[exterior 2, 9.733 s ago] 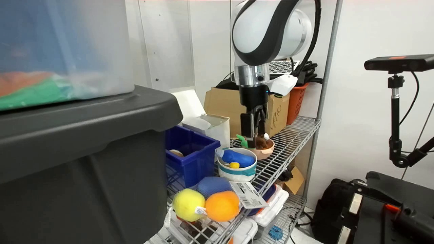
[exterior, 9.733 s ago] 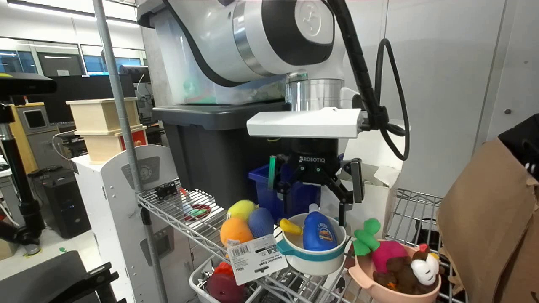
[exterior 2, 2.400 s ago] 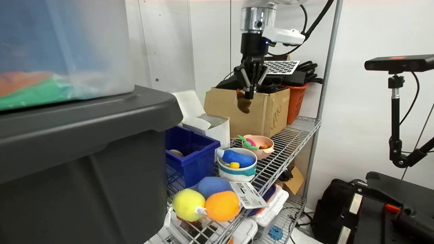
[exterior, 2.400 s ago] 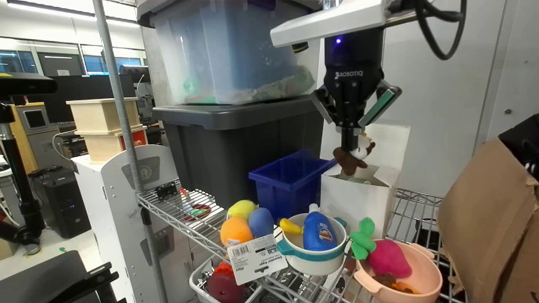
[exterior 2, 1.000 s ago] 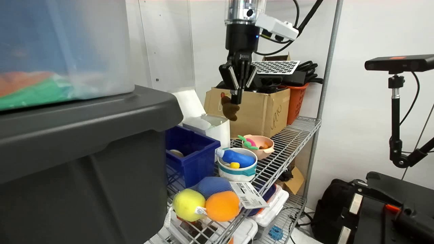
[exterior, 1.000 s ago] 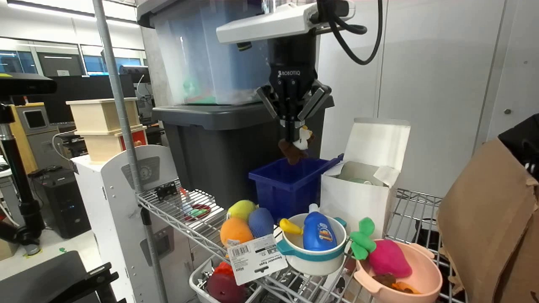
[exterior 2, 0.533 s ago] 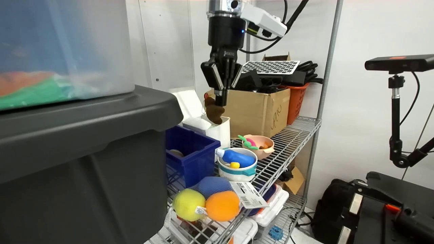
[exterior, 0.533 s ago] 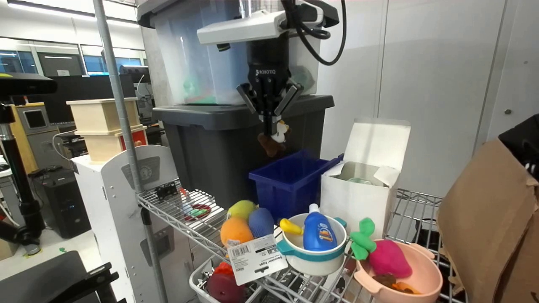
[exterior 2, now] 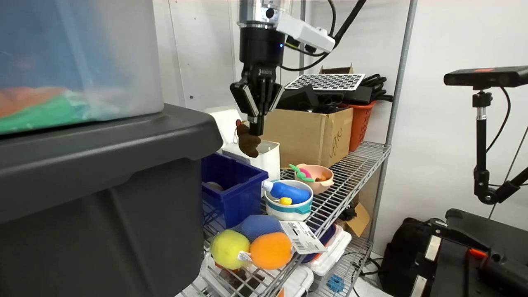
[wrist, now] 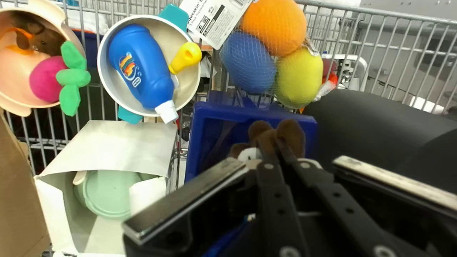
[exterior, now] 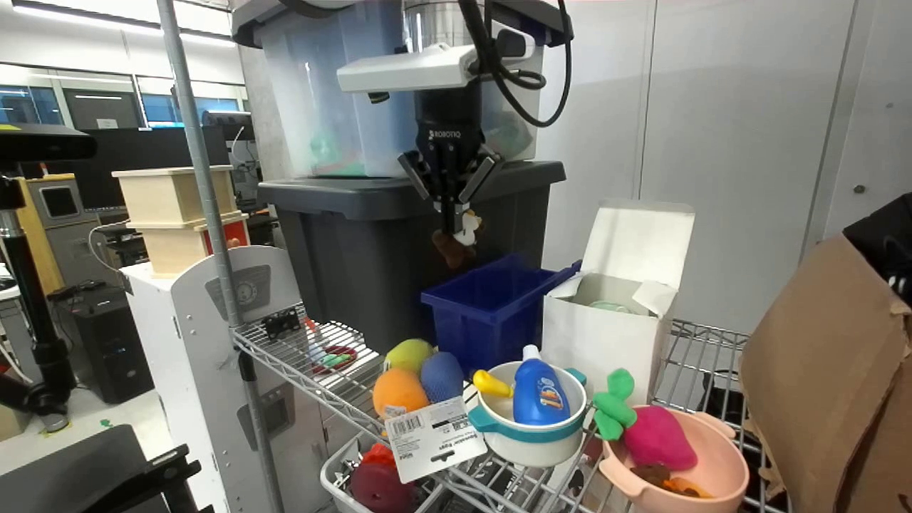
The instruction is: Put the brown doll in the blue box
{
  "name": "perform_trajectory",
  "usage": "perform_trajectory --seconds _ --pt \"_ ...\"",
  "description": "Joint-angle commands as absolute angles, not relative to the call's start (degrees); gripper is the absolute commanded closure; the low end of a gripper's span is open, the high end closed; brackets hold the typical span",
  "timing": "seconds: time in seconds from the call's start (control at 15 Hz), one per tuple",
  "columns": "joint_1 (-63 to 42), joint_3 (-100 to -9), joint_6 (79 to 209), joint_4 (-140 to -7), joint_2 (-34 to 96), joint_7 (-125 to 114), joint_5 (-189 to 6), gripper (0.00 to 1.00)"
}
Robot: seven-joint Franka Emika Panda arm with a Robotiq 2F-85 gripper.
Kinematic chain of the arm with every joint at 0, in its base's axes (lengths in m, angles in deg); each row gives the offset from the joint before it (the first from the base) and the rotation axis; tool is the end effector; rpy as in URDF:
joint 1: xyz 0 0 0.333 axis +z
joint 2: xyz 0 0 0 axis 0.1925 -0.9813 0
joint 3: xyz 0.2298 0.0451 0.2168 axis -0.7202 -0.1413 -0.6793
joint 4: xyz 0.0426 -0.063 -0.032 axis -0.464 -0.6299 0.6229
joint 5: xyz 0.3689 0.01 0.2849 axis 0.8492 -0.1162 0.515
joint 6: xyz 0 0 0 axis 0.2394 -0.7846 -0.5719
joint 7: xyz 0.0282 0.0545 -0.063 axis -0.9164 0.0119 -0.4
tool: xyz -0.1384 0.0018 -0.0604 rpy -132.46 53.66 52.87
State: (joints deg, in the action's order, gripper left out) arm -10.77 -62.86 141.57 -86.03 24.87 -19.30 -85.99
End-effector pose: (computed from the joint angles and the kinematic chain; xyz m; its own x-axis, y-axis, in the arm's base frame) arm 0.7086 0.0642 0.2404 0.9739 0.2098 0.0861 0.2148 -0.9752 -0.0527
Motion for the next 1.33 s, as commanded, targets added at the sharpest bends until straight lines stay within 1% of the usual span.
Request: perform_trajectory --seconds 0.0,0.4,0.47,0.53,0.6,0.67,0.8,0.87,1.13,1.2,1.27 --pt "-10.3 -62.5 142.5 -82.3 21.9 -18.4 -85.8 0.99" --pt "-10.1 -62.2 144.3 -78.1 18.7 -17.1 -86.4 0.99" --pt "-10.1 -62.2 143.6 -77.5 18.4 -17.0 -86.4 0.70" --pt "-10.1 -62.1 142.8 -76.8 18.1 -16.8 -86.6 0.68" --pt "-10.1 -62.0 142.4 -76.4 17.9 -16.7 -86.6 0.62" --pt "-10.1 -61.9 142.1 -76.1 17.9 -16.5 -86.6 0.54" --pt "-10.3 -61.7 141.5 -75.6 18.0 -16.1 -86.5 0.41" --pt "-10.1 -61.2 140.6 -75.6 18.2 -15.2 -87.0 0.33" --pt "-11.3 -59.3 138.8 -77.5 19.9 -14.3 -87.5 0.05" --pt "-11.7 -58.7 138.5 -78.3 20.5 -14.2 -87.6 0.00" --pt "-12.2 -58.2 138.2 -79.1 21.2 -14.4 -87.4 0.00"
